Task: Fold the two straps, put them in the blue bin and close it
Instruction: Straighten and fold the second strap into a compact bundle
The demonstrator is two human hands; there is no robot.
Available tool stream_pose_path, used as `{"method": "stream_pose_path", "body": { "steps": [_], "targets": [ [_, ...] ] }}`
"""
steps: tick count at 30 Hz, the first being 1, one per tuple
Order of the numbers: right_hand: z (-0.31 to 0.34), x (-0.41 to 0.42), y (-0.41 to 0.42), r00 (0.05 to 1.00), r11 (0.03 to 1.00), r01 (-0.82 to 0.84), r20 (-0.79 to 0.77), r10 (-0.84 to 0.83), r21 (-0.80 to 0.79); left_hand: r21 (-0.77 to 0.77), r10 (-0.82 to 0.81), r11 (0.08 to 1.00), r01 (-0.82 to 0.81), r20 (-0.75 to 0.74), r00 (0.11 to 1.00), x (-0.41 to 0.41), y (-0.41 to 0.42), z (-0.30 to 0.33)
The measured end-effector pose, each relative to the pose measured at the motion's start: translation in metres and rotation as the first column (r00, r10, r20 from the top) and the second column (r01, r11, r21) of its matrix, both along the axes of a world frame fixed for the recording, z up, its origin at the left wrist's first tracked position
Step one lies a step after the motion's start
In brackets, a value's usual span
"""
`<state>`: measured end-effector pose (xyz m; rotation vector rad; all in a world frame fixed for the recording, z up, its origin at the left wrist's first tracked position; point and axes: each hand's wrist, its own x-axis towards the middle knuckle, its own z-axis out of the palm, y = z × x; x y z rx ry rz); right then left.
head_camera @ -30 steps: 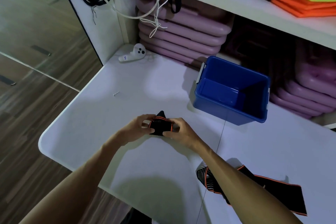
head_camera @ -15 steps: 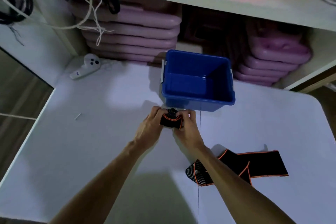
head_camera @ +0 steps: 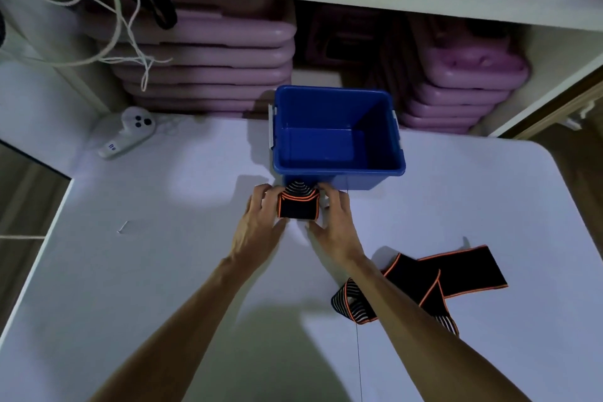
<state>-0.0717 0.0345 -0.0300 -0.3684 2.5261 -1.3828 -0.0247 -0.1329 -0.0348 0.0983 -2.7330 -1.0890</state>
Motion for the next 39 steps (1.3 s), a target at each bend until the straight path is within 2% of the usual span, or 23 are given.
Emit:
{"method": "stream_pose_path", "body": {
  "steps": [6, 8, 11, 15, 18, 21, 24, 27, 30, 33, 35, 37, 39],
  "targets": [
    [0.008, 0.013, 0.033, 1.000, 1.000, -0.007, 0.011, 0.007, -0.011, -0.149, 0.070, 0.985, -0.081, -0.081, 0.994, 0.041, 0.024, -0.004],
    [0.011, 0.019, 0.053, 1.000, 0.999, -0.005, -0.008, 0.005, 0.043, -0.178, 0.039, 0.982, -0.056, -0.096, 0.995, 0.054, 0.041, -0.006],
    [0.015, 0.030, 0.091, 0.999, 0.988, -0.005, -0.032, 0.010, 0.156, -0.167, -0.068, 0.985, 0.053, -0.089, 0.994, 0.065, 0.069, -0.010],
    [0.016, 0.046, 0.145, 0.996, 0.965, 0.065, -0.080, -0.046, 0.255, -0.141, -0.244, 0.960, 0.242, 0.006, 0.970, 0.066, 0.107, -0.004],
    [0.015, 0.057, 0.180, 0.985, 0.945, 0.125, -0.150, -0.083, 0.303, -0.164, -0.317, 0.932, 0.324, 0.068, 0.946, 0.067, 0.134, 0.001],
    [0.013, 0.073, 0.212, 0.962, 0.914, 0.258, -0.170, -0.213, 0.313, -0.178, -0.364, 0.903, 0.390, 0.164, 0.917, 0.069, 0.154, -0.003],
    [0.013, 0.098, 0.240, 0.918, 0.858, 0.387, -0.057, -0.392, 0.337, -0.221, -0.351, 0.895, 0.388, 0.189, 0.917, 0.070, 0.168, -0.006],
    [0.008, 0.118, 0.263, 0.881, 0.854, 0.324, 0.200, -0.430, 0.407, -0.265, -0.320, 0.894, 0.362, 0.187, 0.929, 0.069, 0.184, 0.000],
    [0.003, 0.125, 0.275, 0.861, 0.866, 0.251, 0.308, -0.404, 0.432, -0.341, -0.338, 0.871, 0.353, 0.105, 0.935, 0.067, 0.205, 0.014],
    [0.007, 0.126, 0.272, 0.857, 0.898, 0.244, 0.352, -0.376, 0.366, -0.477, -0.525, 0.733, 0.485, 0.055, 0.849, 0.069, 0.228, 0.025],
    [0.012, 0.125, 0.271, 0.856, 0.929, 0.208, 0.403, -0.324, 0.305, -0.530, -0.622, 0.612, 0.586, 0.135, 0.771, 0.076, 0.242, 0.022],
    [0.015, 0.124, 0.275, 0.845, 0.965, 0.116, 0.487, -0.221, 0.235, -0.525, -0.614, 0.569, 0.633, 0.241, 0.751, 0.083, 0.250, 0.015],
    [0.016, 0.121, 0.283, 0.841, 0.971, 0.004, 0.525, -0.133, 0.240, -0.514, -0.604, 0.552, 0.657, 0.297, 0.740, 0.092, 0.251, 0.007]
  ]
}}
